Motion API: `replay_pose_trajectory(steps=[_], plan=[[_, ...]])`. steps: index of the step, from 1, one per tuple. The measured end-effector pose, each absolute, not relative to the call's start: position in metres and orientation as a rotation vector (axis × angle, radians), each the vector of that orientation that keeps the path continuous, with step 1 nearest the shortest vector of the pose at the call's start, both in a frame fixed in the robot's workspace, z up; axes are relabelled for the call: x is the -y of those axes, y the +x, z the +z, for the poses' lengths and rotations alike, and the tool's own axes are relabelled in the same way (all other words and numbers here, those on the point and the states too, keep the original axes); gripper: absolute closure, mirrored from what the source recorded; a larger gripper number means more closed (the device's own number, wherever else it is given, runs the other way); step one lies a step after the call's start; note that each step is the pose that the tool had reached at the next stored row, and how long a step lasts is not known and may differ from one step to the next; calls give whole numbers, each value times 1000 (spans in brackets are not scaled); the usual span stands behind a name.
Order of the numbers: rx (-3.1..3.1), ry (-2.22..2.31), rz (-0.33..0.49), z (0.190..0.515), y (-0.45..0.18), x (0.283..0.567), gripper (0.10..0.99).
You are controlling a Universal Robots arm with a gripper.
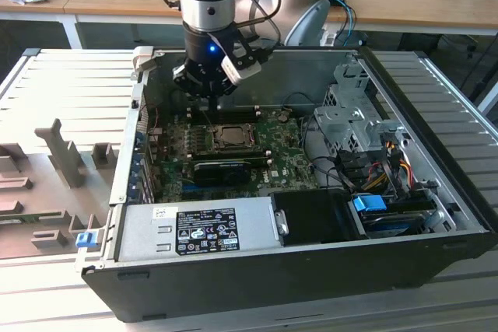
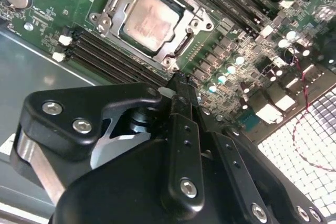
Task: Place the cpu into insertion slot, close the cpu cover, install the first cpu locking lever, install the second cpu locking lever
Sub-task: 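Install the first cpu locking lever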
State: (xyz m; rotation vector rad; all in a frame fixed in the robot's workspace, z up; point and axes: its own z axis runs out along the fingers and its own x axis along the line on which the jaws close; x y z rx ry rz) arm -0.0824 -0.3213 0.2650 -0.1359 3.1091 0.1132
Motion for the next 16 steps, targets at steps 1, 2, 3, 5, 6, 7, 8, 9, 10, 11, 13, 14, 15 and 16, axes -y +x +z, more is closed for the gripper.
replay_pose_trajectory(steps=[1,2,3,5,6,7,8,9,10,11,13,14,15,16], plan=[[-3109,-136,113,265,-84,321,980],[-3109,-136,113,265,-85,321,980],[-3109,-136,113,265,-86,322,980],[-3109,-136,113,265,-88,322,980],[-3109,-136,113,265,-88,322,980],[-3109,-136,113,265,-89,322,980],[-3109,-136,113,266,-91,322,980],[-3109,-136,113,266,-93,322,980],[-3109,-136,113,266,-95,322,980],[-3109,-136,113,266,-98,322,980],[-3109,-136,113,266,-103,322,980],[-3109,-136,113,266,-106,322,980],[-3109,-136,113,266,-108,322,980],[-3109,-136,113,266,-110,322,980]])
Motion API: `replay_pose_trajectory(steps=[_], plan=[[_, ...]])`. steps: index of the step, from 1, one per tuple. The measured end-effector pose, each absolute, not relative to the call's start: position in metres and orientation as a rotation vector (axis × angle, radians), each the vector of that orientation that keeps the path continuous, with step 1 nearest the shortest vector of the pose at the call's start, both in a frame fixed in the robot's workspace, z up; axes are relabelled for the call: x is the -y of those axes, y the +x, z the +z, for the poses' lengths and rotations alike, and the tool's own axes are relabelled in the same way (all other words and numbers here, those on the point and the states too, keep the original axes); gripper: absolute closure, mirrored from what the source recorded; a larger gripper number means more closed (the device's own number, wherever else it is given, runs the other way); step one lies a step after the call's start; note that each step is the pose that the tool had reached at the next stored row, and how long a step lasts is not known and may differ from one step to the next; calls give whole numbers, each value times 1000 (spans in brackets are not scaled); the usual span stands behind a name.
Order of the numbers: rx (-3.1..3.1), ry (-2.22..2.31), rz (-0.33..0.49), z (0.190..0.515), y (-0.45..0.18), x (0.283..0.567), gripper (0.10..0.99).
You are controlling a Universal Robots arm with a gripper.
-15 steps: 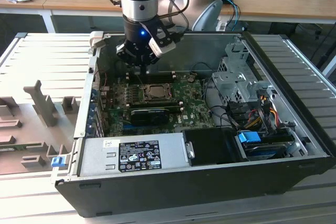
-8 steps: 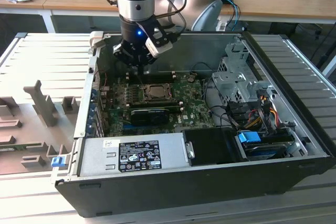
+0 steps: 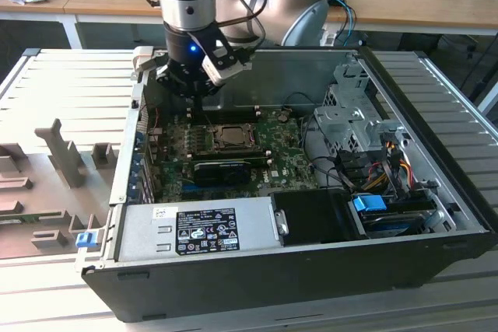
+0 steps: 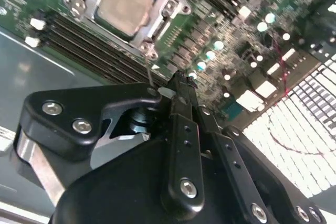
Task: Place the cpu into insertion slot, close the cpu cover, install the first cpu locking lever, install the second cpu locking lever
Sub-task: 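Install the first cpu locking lever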
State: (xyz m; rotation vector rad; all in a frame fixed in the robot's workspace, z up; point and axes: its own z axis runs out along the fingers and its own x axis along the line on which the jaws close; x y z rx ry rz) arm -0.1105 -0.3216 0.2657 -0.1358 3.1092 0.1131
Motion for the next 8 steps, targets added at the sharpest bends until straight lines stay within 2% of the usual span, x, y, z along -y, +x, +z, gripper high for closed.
replay_pose_trajectory(steps=[8], plan=[[-3109,-136,113,265,-124,319,980]])
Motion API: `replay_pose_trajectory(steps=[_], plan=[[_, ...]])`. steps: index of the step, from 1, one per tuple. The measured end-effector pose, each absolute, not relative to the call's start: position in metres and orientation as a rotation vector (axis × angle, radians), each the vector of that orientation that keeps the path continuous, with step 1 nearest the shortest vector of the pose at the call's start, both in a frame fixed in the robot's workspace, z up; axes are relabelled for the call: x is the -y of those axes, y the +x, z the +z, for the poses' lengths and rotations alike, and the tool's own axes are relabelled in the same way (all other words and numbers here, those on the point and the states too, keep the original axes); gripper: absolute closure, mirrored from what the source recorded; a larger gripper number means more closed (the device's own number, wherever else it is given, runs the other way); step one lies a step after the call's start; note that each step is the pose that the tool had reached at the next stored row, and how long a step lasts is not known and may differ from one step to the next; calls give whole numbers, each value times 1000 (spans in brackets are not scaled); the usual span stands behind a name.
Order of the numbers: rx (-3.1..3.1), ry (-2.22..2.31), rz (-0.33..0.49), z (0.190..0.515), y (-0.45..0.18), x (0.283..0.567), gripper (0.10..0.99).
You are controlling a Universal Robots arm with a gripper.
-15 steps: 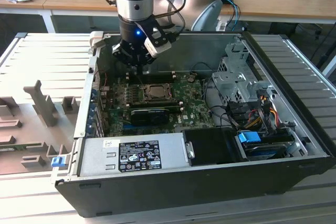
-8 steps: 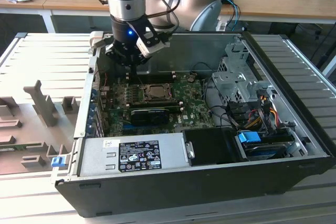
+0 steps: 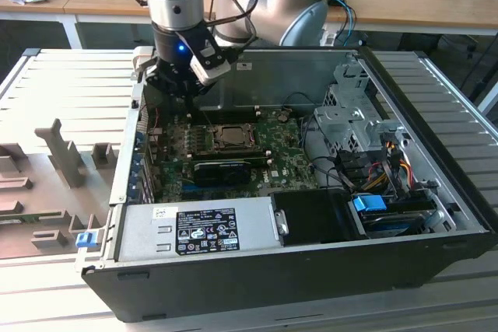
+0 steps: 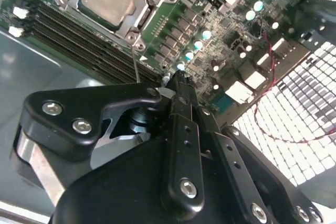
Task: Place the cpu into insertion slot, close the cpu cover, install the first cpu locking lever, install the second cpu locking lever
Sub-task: 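Install the first cpu locking lever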
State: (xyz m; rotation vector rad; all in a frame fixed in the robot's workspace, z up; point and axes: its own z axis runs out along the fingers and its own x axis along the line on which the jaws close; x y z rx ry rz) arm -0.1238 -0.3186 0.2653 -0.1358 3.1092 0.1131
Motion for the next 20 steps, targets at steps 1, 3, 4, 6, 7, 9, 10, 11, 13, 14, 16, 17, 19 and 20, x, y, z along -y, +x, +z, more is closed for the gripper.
replay_pose_trajectory(steps=[1,3,4,6,7,9,10,11,13,14,16,17,19,20], plan=[[-3109,-136,113,265,-124,315,980],[-3109,-136,113,264,-124,312,980],[-3109,-136,113,264,-124,309,980],[-3109,-136,113,263,-123,306,980],[-3109,-136,112,263,-120,304,980],[-3109,-136,110,262,-116,302,980],[-3110,-136,110,262,-114,301,980],[-3110,-136,109,262,-112,301,980],[-3110,-136,109,262,-107,300,980],[-3110,-136,109,262,-105,299,980],[-3110,-136,107,261,-95,298,980],[-3110,-136,106,261,-91,297,980],[-3110,-136,103,260,-81,296,980],[-3110,-136,102,260,-74,296,980]])
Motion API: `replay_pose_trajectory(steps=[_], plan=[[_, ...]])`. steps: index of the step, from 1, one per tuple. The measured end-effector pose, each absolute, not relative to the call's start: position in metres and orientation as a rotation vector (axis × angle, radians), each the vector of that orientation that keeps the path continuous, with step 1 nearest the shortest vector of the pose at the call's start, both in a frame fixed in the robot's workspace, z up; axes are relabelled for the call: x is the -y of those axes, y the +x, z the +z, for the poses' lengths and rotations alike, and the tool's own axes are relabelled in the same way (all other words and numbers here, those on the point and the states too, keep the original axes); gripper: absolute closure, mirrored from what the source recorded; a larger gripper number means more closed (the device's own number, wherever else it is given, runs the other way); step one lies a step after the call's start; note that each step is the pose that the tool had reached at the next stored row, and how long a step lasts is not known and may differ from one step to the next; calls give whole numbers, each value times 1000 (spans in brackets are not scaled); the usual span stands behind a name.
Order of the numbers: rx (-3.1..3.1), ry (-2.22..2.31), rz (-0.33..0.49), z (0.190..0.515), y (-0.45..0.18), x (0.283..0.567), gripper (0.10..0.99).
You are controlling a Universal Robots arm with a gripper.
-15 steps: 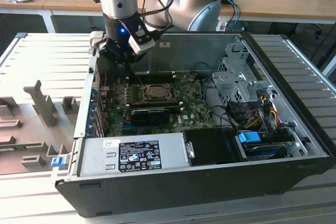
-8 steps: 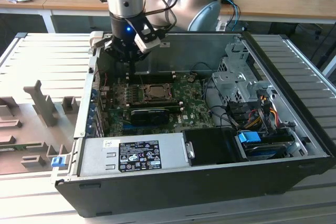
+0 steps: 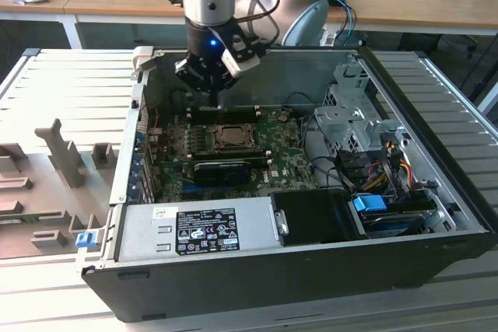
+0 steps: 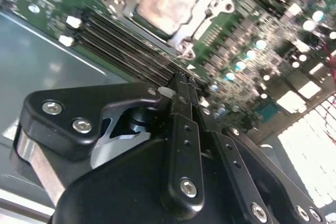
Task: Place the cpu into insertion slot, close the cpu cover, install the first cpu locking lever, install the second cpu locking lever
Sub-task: 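Install the first cpu locking lever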
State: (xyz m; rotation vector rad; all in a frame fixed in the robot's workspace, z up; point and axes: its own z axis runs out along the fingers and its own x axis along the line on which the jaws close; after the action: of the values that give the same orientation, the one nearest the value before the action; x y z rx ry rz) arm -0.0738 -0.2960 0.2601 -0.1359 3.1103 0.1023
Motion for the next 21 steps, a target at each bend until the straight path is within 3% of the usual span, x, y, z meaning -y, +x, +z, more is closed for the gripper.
replay_pose_trajectory(steps=[8,21], plan=[[-3107,-135,145,255,-59,296,980],[-3108,-135,146,236,-48,295,980]])
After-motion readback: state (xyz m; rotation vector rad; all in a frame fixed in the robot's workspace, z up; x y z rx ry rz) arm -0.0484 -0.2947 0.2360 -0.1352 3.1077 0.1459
